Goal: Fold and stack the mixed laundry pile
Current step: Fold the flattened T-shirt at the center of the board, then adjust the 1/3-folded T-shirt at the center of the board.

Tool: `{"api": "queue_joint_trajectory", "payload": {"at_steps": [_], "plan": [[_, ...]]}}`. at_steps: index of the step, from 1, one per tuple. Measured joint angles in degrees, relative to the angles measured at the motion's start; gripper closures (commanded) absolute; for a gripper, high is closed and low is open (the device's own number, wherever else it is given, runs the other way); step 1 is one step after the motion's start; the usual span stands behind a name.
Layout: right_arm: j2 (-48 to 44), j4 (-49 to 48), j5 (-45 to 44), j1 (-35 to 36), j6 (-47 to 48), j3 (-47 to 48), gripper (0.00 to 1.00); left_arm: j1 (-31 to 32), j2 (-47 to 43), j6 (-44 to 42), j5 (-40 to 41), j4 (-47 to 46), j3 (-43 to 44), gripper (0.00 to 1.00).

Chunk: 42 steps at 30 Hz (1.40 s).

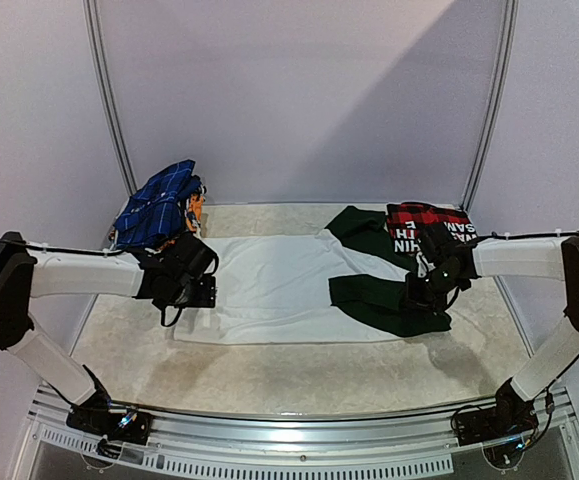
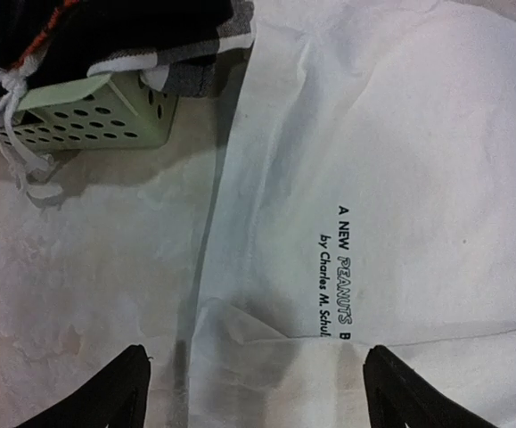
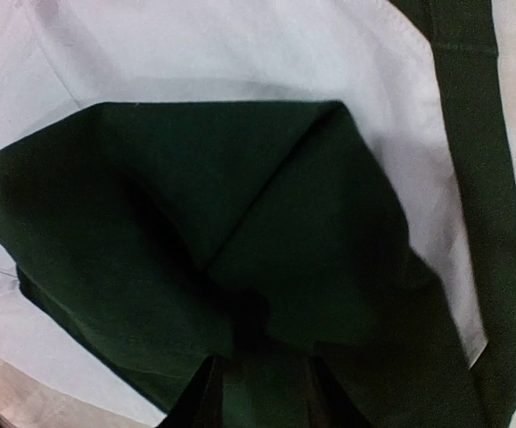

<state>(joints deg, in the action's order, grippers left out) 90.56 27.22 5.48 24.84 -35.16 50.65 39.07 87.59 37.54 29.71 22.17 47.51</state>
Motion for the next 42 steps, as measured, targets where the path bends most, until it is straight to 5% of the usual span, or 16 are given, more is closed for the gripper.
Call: {"api": "queue_joint_trajectory", "payload": {"at_steps": [3, 6, 20, 25, 35, 42], "plan": [[0.7, -0.7, 0.0, -1.0, 0.1, -0.1, 0.37, 0.4, -0.4, 0.0, 0.6, 0.6, 0.0, 0.07], [-0.5, -1.5, 0.2, -1.4, 0.8, -1.0, 0.28, 1.1, -1.8, 0.6, 0.9, 1.6, -0.6, 0.07], [-26.4, -5.4, 2.0, -12.7, -6.0, -24.3, 0.25, 0.6, -19.0, 8.3, -2.6, 3.4, -16.1, 0.18], [-31.7, -6.8, 2.7, -15.0, -8.7, -28.7, 0.28, -2.4, -20.8, 9.2, -6.8, 0.4, -20.6, 0.22], [-25.9, -16.9, 7.4, -19.0, -10.6, -30.4, 0.44, -5.6, -18.0, 9.5, -14.3, -7.3, -23.6, 0.33], [-21.7, -21.9, 10.9, -19.3, -11.3, -30.4, 0.66, -5.9, -15.0, 9.8, -16.2, -12.0, -23.6, 0.63]]}}
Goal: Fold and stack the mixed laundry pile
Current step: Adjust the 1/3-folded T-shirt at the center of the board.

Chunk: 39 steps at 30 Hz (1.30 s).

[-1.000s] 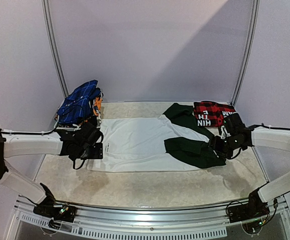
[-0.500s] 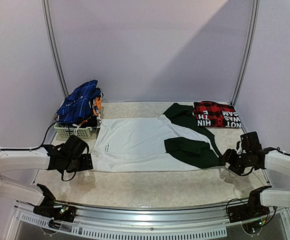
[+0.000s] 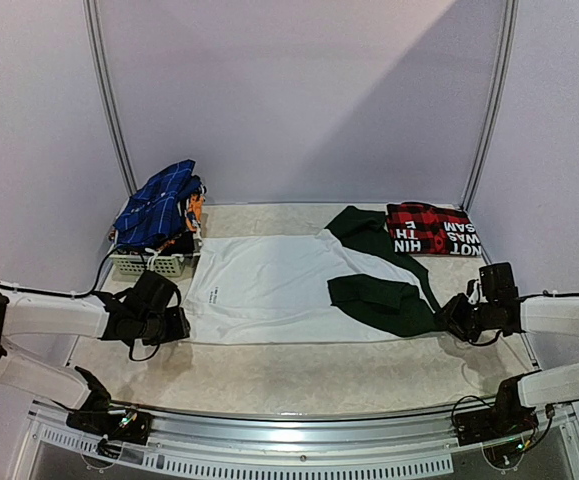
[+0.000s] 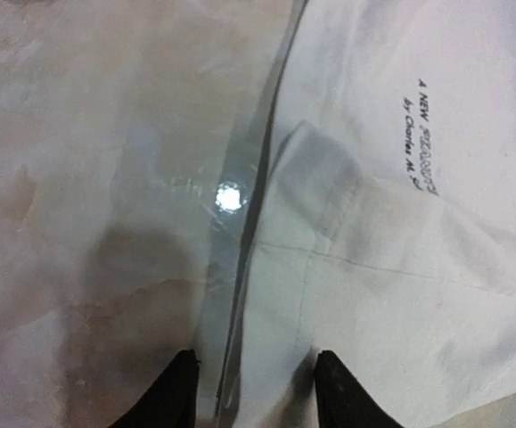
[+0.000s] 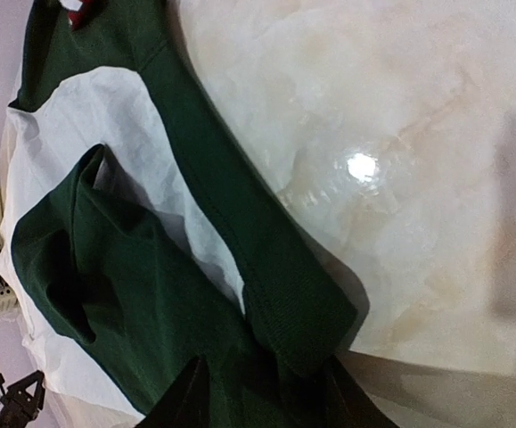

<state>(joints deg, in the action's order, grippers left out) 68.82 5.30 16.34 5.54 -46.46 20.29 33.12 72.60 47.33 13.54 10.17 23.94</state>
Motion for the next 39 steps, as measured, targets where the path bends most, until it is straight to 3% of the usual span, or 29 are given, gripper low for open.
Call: {"api": "queue_joint_trajectory", "payload": {"at_steps": [4, 7, 12, 16, 19, 22, 27, 33, 39], "plan": [[2.7, -2.7, 1.8, 0.0, 0.0, 0.0, 0.87, -0.2, 1.8, 0.4, -1.1, -3.1, 0.0, 1.0], [4.2, -3.5, 2.7, 0.0, -0.1, 0.0, 1.0, -0.3, 3.4, 0.3, -2.4, -5.9, 0.1, 1.0], [7.3, -1.8, 4.3, 0.0, 0.5, 4.6, 1.0, -0.3, 6.5, -1.2, -3.4, -4.4, 4.7, 1.0], [9.2, 5.6, 6.3, 0.0, 1.9, 17.7, 1.0, -0.4, 6.6, -4.2, -3.7, 2.3, 15.6, 1.0], [7.2, 12.6, 5.1, 0.0, 4.5, 28.2, 1.0, -0.4, 2.0, -6.2, -2.4, 7.3, 23.5, 1.0], [-1.0, 18.4, 1.3, -0.3, 6.9, 32.0, 1.0, -0.5, -7.8, -6.7, 1.0, 12.0, 25.3, 1.0], [-14.2, 24.5, -2.2, -1.2, 8.2, 23.3, 1.0, -0.5, -22.8, -3.4, 2.6, 17.8, 14.9, 1.0], [-18.9, 33.2, -2.7, -1.1, 6.3, 7.6, 1.0, -0.4, -24.0, 1.4, -2.7, 22.7, 0.9, 1.0], [-27.3, 35.7, -3.1, -1.1, 3.9, 5.9, 1.0, -0.3, -25.4, 3.3, -4.4, 23.5, -0.1, 1.0]]}}
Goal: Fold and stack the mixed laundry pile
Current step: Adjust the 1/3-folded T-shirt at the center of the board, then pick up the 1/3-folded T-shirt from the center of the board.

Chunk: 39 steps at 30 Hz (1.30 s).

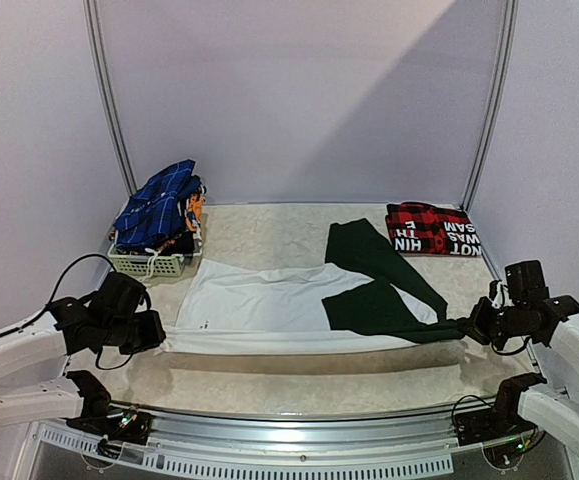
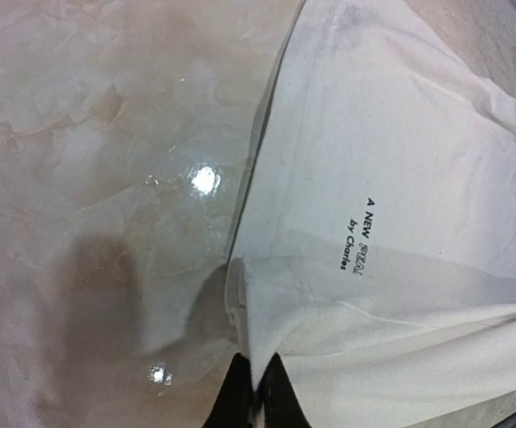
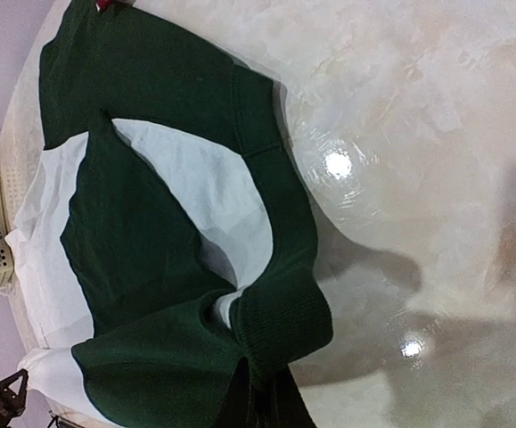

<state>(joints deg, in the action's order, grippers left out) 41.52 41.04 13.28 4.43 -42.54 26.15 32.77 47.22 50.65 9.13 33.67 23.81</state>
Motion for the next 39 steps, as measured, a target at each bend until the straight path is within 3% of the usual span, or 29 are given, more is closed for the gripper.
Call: {"api": "queue_joint_trajectory", "payload": {"at_steps": [13, 16, 18, 21, 24, 25, 27, 30, 33, 39], "plan": [[-16.3, 9.3, -3.5, 0.0, -6.1, -1.2, 0.97, 2.0, -4.3, 4.1, -2.6, 0.6, -2.2, 1.0], [-20.8, 12.6, -4.8, 0.0, -7.5, -1.2, 0.9, 3.5, -5.1, 5.2, -3.4, 1.1, -2.2, 0.96], [-23.3, 14.3, -5.4, 0.0, -8.5, -1.2, 0.8, 4.4, -5.4, 5.8, -4.2, 1.3, -2.3, 0.91], [-26.5, 16.5, -6.6, -0.1, -9.8, -1.1, 0.6, 6.2, -5.9, 7.2, -4.4, 2.2, -3.1, 0.54], [-29.0, 18.9, -7.2, -0.4, -10.3, -1.1, 0.25, 7.8, -7.0, 7.8, -4.4, 5.4, -3.4, 0.06], [-29.9, 19.3, -7.3, -0.4, -10.7, -1.1, 0.19, 8.4, -8.0, 8.1, -4.1, 6.7, -3.3, 0.01], [-31.8, 19.8, -7.5, -0.4, -10.8, -0.4, 0.11, 9.3, -10.5, 8.2, -3.0, 9.7, -1.9, 0.01], [-33.3, 20.2, -7.7, -0.4, -11.0, 1.8, 0.1, 9.7, -13.2, 7.5, -0.9, 11.1, 0.9, 0.01], [-32.0, 17.2, -6.7, -0.4, -9.7, 3.2, 0.1, 9.8, -12.4, 6.0, 2.0, 10.2, 3.6, 0.08], [-14.3, 5.0, -0.3, -0.4, -4.8, 3.6, 0.12, 9.9, -2.6, 0.2, 5.9, 4.4, 6.9, 0.18]]}}
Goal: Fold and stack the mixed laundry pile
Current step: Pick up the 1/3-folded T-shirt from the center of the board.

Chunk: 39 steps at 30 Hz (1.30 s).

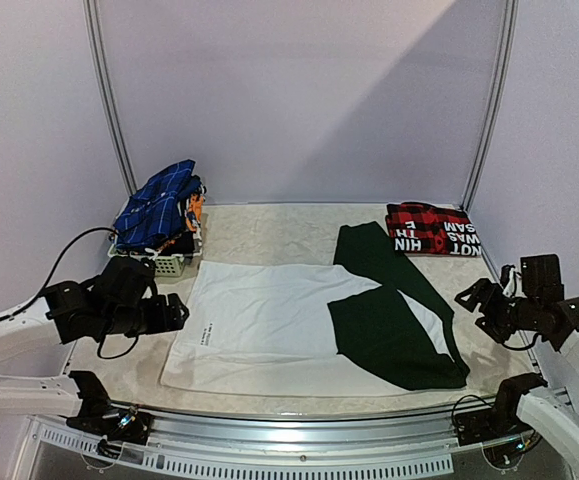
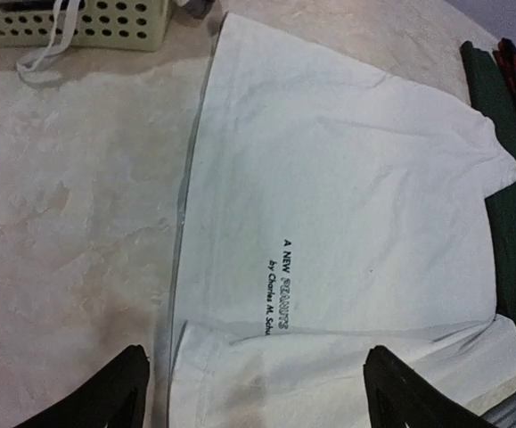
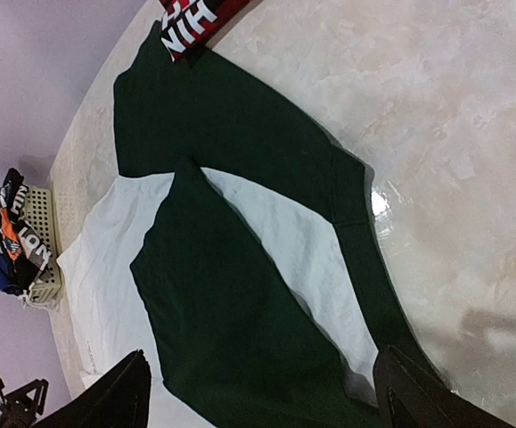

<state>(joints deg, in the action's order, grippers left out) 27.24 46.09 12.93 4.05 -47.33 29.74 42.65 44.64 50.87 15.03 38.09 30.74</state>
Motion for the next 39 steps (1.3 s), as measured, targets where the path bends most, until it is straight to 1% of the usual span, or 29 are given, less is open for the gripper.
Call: {"api": "queue_joint_trajectory", "payload": {"at_steps": [1, 3, 7, 13, 18, 22, 26, 34, 39], "plan": [[7.2, -4.4, 1.9, 0.0, 2.1, 0.2, 0.12, 0.0, 4.9, -3.2, 1.2, -3.0, 2.6, 0.18], [10.7, -6.3, 2.5, 0.2, 3.9, 0.9, 0.13, 0.0, 8.1, -6.2, 2.2, -4.3, 4.8, 0.18], [17.6, -11.6, 2.7, 1.7, 7.1, 4.8, 0.13, 0.0, 17.9, -13.0, 4.0, -8.8, 11.9, 0.18], [27.1, -16.8, 1.9, 6.4, 12.2, 12.7, 0.12, 0.0, 25.3, -19.5, 4.1, -11.2, 16.8, 0.17], [38.6, -18.5, 0.4, 10.3, 17.5, 22.2, 0.13, 0.0, 27.5, -23.0, 5.1, -12.4, 18.5, 0.15], [50.5, -18.3, -1.6, 12.8, 22.7, 32.2, 0.15, 0.0, 27.5, -24.9, 5.9, -12.5, 18.5, 0.09], [60.5, -17.6, -3.0, 13.5, 27.6, 40.9, 0.17, 0.0, 27.1, -26.1, 6.9, -12.6, 18.3, 0.01], [80.7, -13.4, -6.3, 13.6, 35.9, 62.3, 0.23, 0.0, 26.1, -26.7, 8.3, -13.1, 16.3, 0.0], [92.3, -9.6, -7.2, 13.6, 39.3, 73.3, 0.26, 0.0, 26.1, -26.7, 8.1, -13.9, 14.4, 0.0]]}}
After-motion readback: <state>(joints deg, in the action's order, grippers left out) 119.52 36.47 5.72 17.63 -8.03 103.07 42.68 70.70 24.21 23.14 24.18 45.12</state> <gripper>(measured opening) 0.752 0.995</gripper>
